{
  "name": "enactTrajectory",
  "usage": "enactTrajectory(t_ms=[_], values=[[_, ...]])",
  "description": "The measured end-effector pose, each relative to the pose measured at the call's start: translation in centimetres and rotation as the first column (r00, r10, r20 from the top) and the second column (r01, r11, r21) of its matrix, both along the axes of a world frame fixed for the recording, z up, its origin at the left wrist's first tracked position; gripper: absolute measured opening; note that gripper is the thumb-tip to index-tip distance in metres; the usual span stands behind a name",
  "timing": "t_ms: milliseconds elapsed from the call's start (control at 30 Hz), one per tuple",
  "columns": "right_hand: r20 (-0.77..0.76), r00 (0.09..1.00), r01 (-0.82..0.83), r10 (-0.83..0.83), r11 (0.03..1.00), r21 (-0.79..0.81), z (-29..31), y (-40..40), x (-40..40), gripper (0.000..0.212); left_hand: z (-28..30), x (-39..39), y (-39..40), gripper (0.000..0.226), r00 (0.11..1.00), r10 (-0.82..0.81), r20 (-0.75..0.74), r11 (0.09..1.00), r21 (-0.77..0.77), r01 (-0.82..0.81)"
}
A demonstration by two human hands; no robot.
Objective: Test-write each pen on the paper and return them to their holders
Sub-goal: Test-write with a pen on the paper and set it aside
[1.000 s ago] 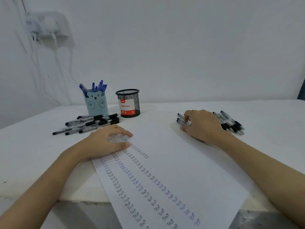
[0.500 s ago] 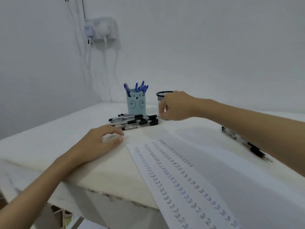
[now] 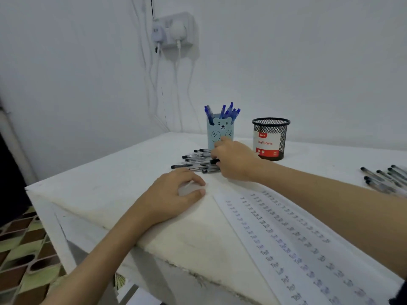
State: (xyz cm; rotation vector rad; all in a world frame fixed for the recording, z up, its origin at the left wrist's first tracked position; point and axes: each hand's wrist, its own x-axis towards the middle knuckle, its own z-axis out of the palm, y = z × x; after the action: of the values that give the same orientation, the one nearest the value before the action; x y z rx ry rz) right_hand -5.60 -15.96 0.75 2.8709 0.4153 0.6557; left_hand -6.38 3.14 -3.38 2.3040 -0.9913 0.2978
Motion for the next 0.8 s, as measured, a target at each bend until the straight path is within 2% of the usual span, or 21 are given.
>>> enactTrajectory(t_ms=[133, 333, 400, 467, 533, 600, 633, 700, 767, 800], values=[[0.002, 1.000, -0.012, 0.012, 0.998, 0.062, 0.1, 0.3, -0.3, 0.018, 0.0, 0.1, 0.0, 0.033, 1.000, -0.007, -0.003, 1.000, -0.003, 0.007], [-0.079, 0.996, 0.038, -0.032, 0.997, 0.073, 1.2, 0.0, -1.1, 0.026, 0.2, 0.0, 0.0, 0.030, 1.000, -0.012, -0.014, 1.000, -0.005, 0.012], [-0.170, 0.979, 0.134, -0.114, 0.985, 0.108, 2.3, -1.1, -2.1, 0.026, 0.3, -0.1, 0.0, 0.031, 1.000, -0.008, -0.014, 1.000, 0.004, 0.008], [-0.308, 0.936, 0.252, -0.168, 0.932, 0.259, 3.5, -2.8, -3.4, 0.025, 0.2, -0.2, 0.1, 0.033, 1.000, -0.002, -0.004, 1.000, 0.022, 0.002], [-0.434, 0.894, 0.341, -0.107, 0.791, 0.508, 4.4, -4.5, -5.7, 0.014, 0.2, -0.3, 0.1, 0.037, 1.000, -0.012, 0.012, 0.999, 0.037, 0.012], [-0.475, 0.879, 0.374, 0.040, 0.561, 0.739, 5.0, -5.8, -8.4, 0.003, 0.4, -0.5, 0.2, 0.039, 1.000, -0.021, 0.022, 0.999, 0.026, 0.020], [-0.464, 0.878, 0.376, 0.117, 0.433, 0.819, 5.2, -6.4, -9.9, 0.009, 0.5, -0.8, 0.1, 0.032, 0.999, -0.025, 0.025, 1.000, 0.013, 0.024], [-0.422, 0.877, 0.377, 0.230, 0.218, 0.900, 5.3, -7.4, -12.3, 0.020, 0.7, -1.0, 0.1, 0.013, 0.999, -0.022, 0.040, 1.000, -0.020, 0.023], [-0.379, 0.886, 0.369, 0.268, 0.090, 0.925, 5.1, -8.1, -14.5, 0.033, 0.7, -1.5, -0.2, 0.009, 0.998, -0.029, 0.054, 0.998, -0.051, 0.031], [-0.366, 0.892, 0.364, 0.265, 0.061, 0.930, 4.9, -8.2, -15.2, 0.039, 0.6, -1.8, -0.4, 0.010, 0.999, -0.033, 0.043, 0.997, -0.067, 0.035]])
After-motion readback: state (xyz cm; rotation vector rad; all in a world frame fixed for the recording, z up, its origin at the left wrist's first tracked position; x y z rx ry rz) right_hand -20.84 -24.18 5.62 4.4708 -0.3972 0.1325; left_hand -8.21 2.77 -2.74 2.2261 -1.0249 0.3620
